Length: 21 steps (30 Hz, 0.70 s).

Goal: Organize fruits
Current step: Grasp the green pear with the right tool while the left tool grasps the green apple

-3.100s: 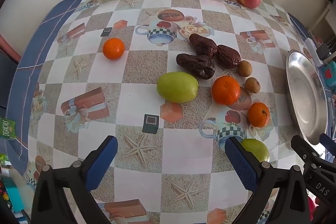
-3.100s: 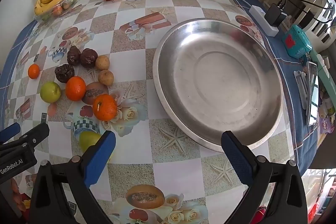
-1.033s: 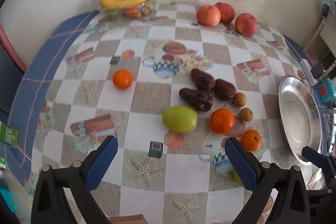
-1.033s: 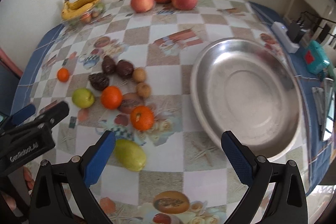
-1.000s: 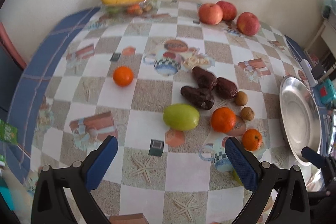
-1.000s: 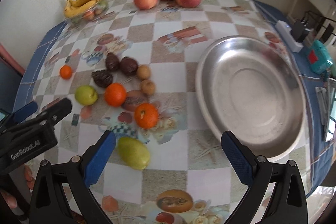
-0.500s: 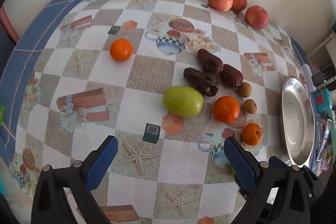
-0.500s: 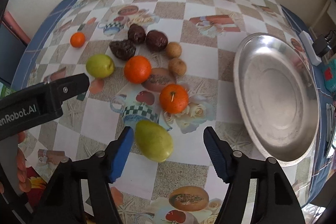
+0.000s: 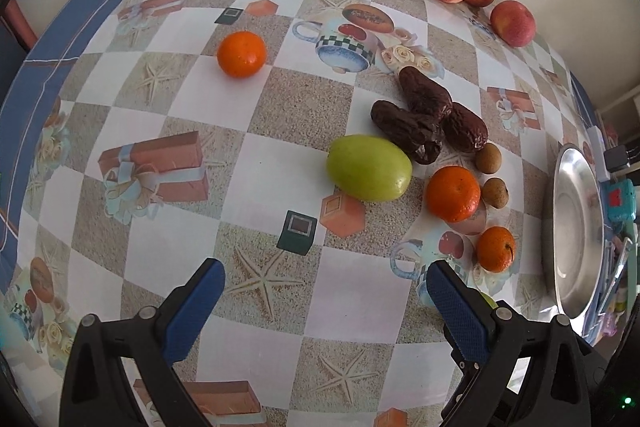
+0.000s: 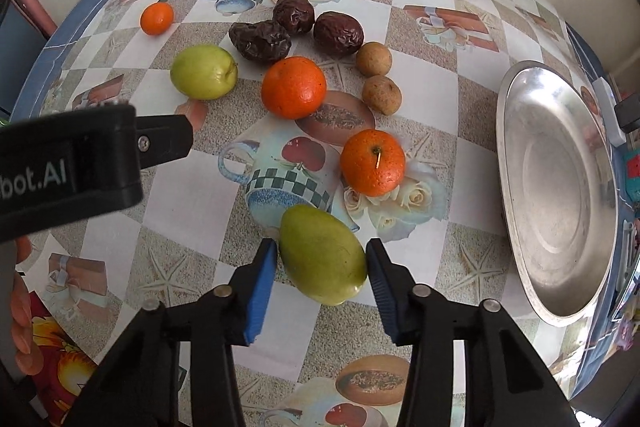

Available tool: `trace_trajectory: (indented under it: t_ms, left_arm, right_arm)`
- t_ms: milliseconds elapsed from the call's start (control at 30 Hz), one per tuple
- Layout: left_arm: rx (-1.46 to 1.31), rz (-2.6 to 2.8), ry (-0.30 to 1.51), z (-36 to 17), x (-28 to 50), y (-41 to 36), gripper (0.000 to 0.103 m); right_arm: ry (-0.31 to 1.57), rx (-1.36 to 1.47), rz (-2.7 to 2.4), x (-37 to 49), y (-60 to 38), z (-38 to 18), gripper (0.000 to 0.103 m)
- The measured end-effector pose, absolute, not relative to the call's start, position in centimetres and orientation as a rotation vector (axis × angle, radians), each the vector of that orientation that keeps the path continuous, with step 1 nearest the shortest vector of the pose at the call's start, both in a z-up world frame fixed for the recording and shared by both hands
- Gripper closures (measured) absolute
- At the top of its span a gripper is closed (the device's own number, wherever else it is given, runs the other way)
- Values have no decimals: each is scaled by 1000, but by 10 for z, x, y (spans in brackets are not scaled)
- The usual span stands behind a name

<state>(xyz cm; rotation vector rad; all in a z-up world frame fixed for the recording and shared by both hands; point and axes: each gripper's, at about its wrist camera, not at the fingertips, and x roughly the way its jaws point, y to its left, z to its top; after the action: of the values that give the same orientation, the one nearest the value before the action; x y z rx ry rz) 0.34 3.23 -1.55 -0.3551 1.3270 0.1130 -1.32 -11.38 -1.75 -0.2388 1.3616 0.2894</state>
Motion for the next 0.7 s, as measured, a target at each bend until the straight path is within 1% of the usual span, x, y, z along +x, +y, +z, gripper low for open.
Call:
trace_trajectory:
  t_ms: [200,300,400,500,533,600,700]
  left_arm:
    - [-438,141,1268,-9,2,48,1]
    - [-486,152,1227,-4,3,56,2]
    - [-507,147,1200,-2,8,58,6]
    - [-505,140,1192,-4,17,54,7]
    - [-500,135,1188,-4,21,52,11]
    - [-475,121,1184,-5,28,46,13]
    - [-429,109,1180,-6,35,38,15]
  right_arm:
    - [1374,-190,292,-9,-117,-18,58]
    - [1349,-136,302,-7,-124,-10,58]
    - [1297,-89,306,-5,-129,4,58]
    - [1252,-103,276,-1,-127,15,58]
    - [1241,-110,261,1,-127,19,58]
    - [1242,-78,242,8,-133,23,58]
    - [1256,-47,205,19,-136,26,58]
